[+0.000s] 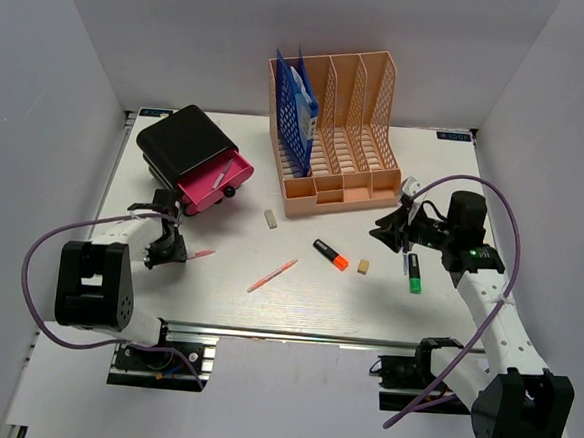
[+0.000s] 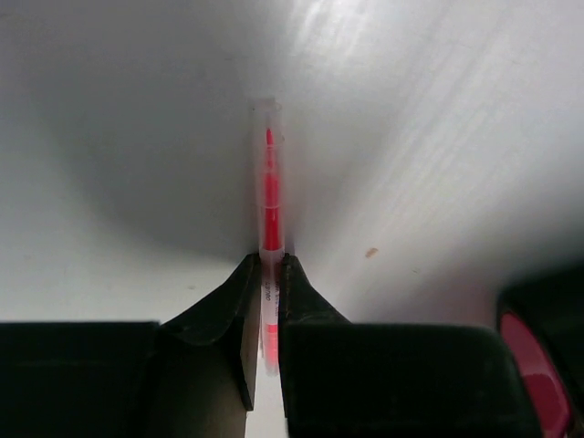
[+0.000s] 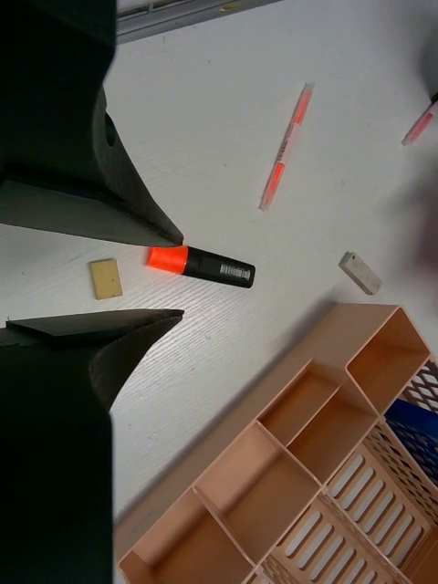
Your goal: Organize the desk
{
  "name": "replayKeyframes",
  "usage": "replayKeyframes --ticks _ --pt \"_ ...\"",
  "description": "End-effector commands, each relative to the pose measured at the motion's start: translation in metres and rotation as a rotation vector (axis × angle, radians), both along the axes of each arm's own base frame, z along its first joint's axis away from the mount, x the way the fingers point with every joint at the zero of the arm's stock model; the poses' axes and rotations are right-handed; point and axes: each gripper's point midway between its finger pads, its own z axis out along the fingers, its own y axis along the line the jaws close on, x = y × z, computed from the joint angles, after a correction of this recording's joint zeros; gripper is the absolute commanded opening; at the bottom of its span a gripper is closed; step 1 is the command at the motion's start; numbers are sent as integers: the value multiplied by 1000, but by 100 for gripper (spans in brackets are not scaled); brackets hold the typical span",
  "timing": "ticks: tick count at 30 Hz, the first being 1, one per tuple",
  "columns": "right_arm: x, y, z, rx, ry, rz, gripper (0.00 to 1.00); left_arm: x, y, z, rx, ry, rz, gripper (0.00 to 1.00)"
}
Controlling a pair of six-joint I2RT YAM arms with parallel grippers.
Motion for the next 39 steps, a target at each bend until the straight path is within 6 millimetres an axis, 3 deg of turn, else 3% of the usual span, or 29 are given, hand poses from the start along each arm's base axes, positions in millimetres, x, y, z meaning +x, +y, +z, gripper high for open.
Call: replayKeyframes --ticks 1,3,6,9,16,20,21,23,24,27,31,34,39 --pt "-1 0 12 18 -56 18 40 23 3 19 83 -112 -177 0" --pt "-1 0 15 21 -62 18 40 31 7 42 125 -139 -245 0" --pt "-3 1 16 26 -64 23 40 11 14 64 181 -112 -358 0" --pt "-3 1 16 28 -64 25 40 3 17 91 244 -206 -445 0" --pt "-3 1 17 29 -66 20 40 -5 10 161 299 -341 -619 0" --pt "-1 0 14 27 -55 13 40 26 -23 206 304 -597 -881 0" --pt "0 -1 13 26 -47 12 40 41 -31 228 351 -661 -999 0" --pt "0 -1 12 24 -48 8 40 53 -39 246 428 -695 -1207 0" --pt "1 -2 13 23 -51 4 40 63 -40 267 474 -721 -1255 0" --pt "2 -4 12 22 -52 -2 40 80 -33 294 642 -727 -1381 0" --pt "2 -3 10 24 -39 5 40 115 -38 310 746 -732 -1537 0" --pt "2 -3 9 24 -34 5 40 140 -42 302 752 -670 -1629 0" --pt "3 -3 7 21 -29 4 40 162 -58 297 891 -581 -1800 0"
